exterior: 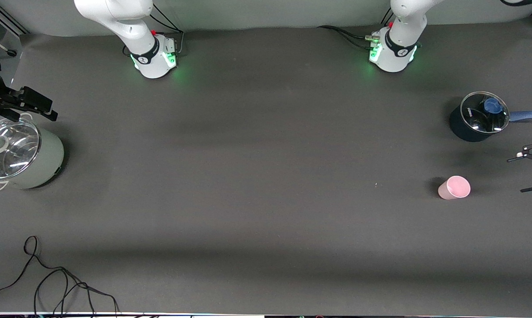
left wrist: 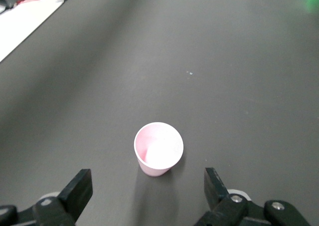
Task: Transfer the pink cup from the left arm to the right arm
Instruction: 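Lower the left gripper beside the pink cup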
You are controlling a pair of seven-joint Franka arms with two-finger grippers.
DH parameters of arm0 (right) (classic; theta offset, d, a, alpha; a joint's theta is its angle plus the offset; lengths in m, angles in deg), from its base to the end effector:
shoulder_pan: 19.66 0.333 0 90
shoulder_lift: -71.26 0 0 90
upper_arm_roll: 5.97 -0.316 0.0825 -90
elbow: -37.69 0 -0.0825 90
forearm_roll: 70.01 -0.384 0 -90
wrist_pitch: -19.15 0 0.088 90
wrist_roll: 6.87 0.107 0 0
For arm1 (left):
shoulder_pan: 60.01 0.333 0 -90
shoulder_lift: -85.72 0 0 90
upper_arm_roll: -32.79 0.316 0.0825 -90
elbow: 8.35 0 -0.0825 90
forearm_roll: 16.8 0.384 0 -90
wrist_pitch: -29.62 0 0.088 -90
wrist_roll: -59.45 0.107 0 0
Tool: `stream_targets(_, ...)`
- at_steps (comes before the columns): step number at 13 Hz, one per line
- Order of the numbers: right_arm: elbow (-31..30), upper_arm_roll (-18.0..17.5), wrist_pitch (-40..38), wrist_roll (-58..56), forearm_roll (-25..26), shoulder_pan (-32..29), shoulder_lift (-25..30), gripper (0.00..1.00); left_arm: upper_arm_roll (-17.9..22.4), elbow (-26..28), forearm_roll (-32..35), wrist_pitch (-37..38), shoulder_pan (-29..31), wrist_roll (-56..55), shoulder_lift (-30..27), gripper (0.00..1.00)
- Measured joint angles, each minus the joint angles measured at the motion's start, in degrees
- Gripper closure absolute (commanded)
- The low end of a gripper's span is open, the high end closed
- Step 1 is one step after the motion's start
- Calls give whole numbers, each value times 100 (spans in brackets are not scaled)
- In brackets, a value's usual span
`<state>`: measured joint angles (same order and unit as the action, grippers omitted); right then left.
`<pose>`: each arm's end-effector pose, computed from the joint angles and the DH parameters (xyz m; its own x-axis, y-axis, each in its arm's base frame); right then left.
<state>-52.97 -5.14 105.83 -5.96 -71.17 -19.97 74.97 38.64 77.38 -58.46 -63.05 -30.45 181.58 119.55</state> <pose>0.5284 -0.0085 0.6491 0.9994 -0.0346 -0.0050 -0.0347 -0.9992 -0.0211 0.5843 0.3186 0.3170 0.2289 -0.6794 0.6971 -0.9698 -0.2211 0.1029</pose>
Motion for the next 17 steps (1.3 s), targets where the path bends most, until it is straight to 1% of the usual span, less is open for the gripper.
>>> stream_targets(3,0,0,0,-1,0,0,0,0,-2,-1,-718,150,325,964,593,0)
stream_targets(8,0,0,-1,-8,0,0,0,0,-60,-7,-1292,304,511,1697,1251,0)
stream_targets(12,0,0,-1,-12,0,0,-1,0,-279,-15,-1475,304,688,1967,1732,0)
stream_targets(17,0,0,-1,-15,0,0,-1,0,-392,-26,-1599,294,764,2146,2043,0)
